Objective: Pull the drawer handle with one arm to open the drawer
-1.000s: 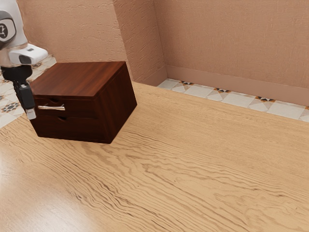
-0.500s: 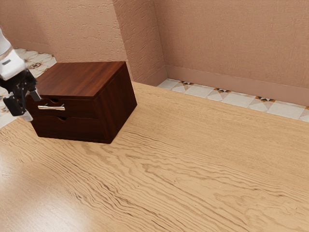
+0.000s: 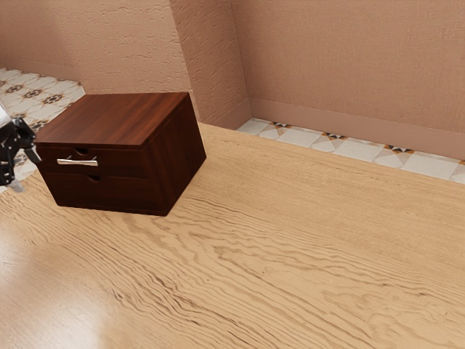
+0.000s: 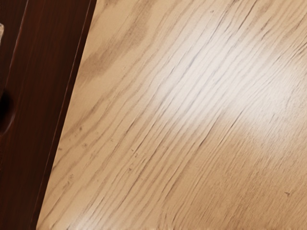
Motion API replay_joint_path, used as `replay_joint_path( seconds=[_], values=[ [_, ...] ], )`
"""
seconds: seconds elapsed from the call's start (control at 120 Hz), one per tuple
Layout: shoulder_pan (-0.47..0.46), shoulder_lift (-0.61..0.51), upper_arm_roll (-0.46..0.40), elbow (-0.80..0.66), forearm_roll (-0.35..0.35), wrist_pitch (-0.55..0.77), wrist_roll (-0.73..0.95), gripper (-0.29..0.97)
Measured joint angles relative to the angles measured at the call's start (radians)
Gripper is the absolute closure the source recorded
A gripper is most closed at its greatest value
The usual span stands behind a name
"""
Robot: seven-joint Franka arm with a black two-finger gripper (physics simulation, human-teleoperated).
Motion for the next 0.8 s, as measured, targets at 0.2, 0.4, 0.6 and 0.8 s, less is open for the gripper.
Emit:
replay_joint_path(
  seconds=[0.2,0.4,0.6,0.8],
  values=[
    [0.017,0.038,-0.029,0.002,-0.011,0.024,0.075,0.0],
    [-0.104,0.092,-0.071,0.025,-0.014,0.057,0.129,0.0],
    [-0.074,0.106,-0.073,0.047,-0.015,0.074,0.167,0.0],
    [-0.068,0.119,-0.071,0.068,-0.017,0.081,0.192,0.0]
  ],
)
